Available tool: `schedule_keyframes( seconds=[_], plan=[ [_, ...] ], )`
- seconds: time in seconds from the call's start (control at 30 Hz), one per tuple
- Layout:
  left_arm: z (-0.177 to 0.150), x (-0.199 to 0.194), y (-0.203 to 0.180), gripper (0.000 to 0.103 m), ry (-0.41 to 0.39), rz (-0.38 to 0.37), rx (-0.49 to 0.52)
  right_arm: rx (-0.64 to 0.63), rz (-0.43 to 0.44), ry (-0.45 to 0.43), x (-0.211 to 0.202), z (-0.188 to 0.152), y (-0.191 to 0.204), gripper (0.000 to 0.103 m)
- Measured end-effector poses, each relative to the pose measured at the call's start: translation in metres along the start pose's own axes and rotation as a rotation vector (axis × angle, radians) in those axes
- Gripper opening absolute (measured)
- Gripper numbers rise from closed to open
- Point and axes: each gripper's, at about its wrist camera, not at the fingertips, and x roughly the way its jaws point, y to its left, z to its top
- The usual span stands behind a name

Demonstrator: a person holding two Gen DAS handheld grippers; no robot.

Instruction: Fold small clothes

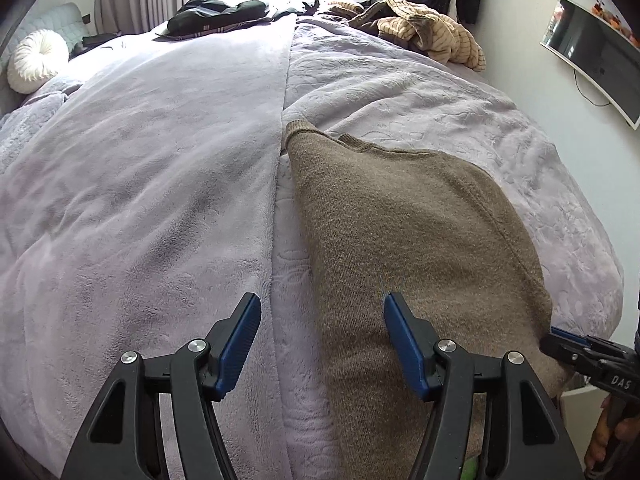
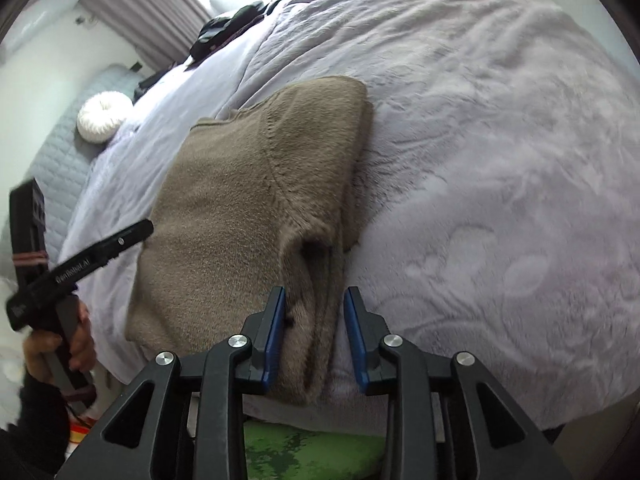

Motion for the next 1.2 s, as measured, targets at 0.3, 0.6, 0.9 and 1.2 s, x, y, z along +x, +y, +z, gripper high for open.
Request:
schedule_keyframes(
  seconds=[0.3, 0.6, 0.9, 1.2],
  plan=[
    [-0.004, -0.006, 0.003, 0.066, 0.009, -0.007, -0.024, 0.055, -0.035, 0.003, -0.008, 0.002, -0.004, 0.053],
    [-0.008, -0.015, 0.004, 0.066, 0.02, 0.038, -0.01, 0.112, -0.107, -0.047, -0.029, 0.015, -0.012, 0.062],
    [-0.008, -0.015, 0.002, 0.066, 0.027, 0.037, -0.015, 0.063, -0.083, -0.033, -0.026, 0.028, 0.007, 0.073],
    [0.0, -0.026, -0.002, 0.066, 0.023, 0.069, -0.018, -0.013, -0.099, 0.024, -0.014, 0.04, 0.036, 0.079]
  ],
)
